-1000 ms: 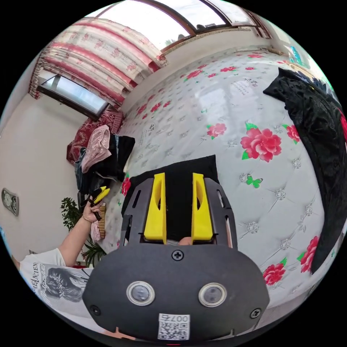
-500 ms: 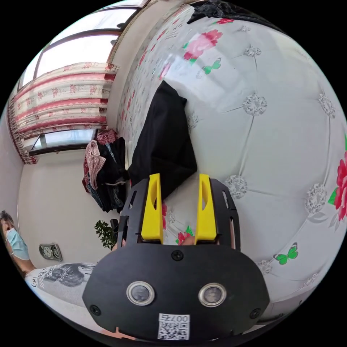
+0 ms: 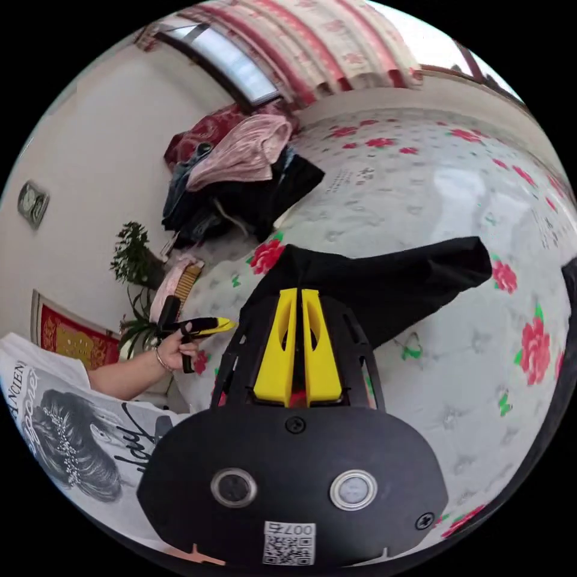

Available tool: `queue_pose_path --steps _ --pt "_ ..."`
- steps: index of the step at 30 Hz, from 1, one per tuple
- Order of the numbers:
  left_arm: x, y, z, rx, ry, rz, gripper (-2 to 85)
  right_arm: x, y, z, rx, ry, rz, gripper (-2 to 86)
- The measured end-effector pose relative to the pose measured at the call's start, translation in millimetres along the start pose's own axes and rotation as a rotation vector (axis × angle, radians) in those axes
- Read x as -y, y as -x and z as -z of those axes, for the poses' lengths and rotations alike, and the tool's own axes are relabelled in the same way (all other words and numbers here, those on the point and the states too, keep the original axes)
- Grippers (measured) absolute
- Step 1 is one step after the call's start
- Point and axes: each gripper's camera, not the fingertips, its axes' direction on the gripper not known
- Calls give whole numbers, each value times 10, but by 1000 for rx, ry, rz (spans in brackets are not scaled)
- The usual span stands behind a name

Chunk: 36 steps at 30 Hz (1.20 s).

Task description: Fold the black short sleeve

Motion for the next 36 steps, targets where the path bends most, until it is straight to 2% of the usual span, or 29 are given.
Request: queue_pose_path --steps 4,8,17,20,21,23,25,31,36 --pt "-92 43 229 -28 -39 28 121 93 892 -1205 134 151 177 8" --pt "-136 109 358 -81 -52 64 139 -183 741 -1916 216 262 59 24" --pt "-10 -148 221 -199 8 -9 175 -1051 -1011 -1623 195 120 -440 52" --pt "105 -341 95 -192 61 -54 167 -1217 -1284 -1958 339 142 -547 55" --pt "134 -361 74 -188 68 -50 161 -1228 -1305 -2010 359 126 -557 51" --pt "208 -379 33 -122 73 19 80 -1193 -1333 -2235 413 110 -577 34" --pt "200 -453 96 -110 39 51 50 -1123 -1282 -2395 444 163 -573 18" --pt "-97 -968 836 -191 -32 21 43 -1212 -704 -2219 664 118 -531 -1" --pt "-571 -1094 1636 -233 -84 90 39 -1392 -54 -2140 804 97 -543 -3"
